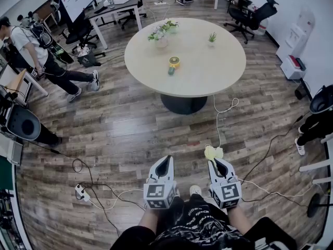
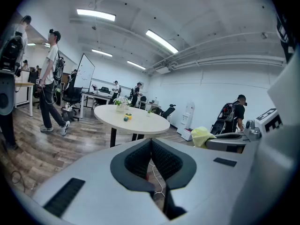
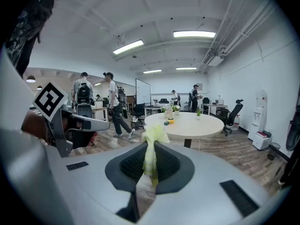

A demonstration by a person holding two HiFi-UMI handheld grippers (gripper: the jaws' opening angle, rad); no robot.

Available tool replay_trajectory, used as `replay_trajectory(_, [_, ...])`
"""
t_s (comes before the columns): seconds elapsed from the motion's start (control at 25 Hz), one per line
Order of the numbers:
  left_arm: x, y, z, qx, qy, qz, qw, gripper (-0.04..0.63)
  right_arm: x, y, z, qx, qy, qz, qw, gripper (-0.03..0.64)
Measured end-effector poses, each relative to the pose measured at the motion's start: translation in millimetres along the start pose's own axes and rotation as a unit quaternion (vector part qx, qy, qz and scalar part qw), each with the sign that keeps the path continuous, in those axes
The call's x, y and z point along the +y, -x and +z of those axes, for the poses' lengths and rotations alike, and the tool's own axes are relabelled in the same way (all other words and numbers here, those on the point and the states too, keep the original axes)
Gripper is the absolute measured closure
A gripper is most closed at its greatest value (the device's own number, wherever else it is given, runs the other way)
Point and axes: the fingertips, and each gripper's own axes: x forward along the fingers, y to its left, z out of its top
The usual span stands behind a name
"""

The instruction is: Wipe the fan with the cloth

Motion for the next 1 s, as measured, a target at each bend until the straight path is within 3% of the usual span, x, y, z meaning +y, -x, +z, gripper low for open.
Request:
replay_trajectory(0.48, [-20,17,-3,-0.005,-0.014,-0.002,0.9999,0.574,0,21,-13,-0.038,-0.031,-0.003,0.999,0.58])
replay_trajectory(0.64, [-28,19,2,-0.012,-0.011,-0.024,0.9996,0.571,1,24,-9,-0.057,-0.028,-0.002,0.998,0.578])
replay_trajectory(0.8, [-35,19,6,-0.02,0.002,-0.072,0.9972,0.348,9,23,-4,-0.065,-0.002,0.001,0.998,0.578])
replay_trajectory(0.92, [-40,18,7,-0.011,-0.023,-0.093,0.9954,0.258,9,22,-1,-0.073,-0.011,-0.008,0.997,0.578])
replay_trajectory(1.0, [-41,18,6,-0.006,-0.043,-0.1,0.9941,0.243,9,22,0,-0.076,-0.019,-0.019,0.997,0.578])
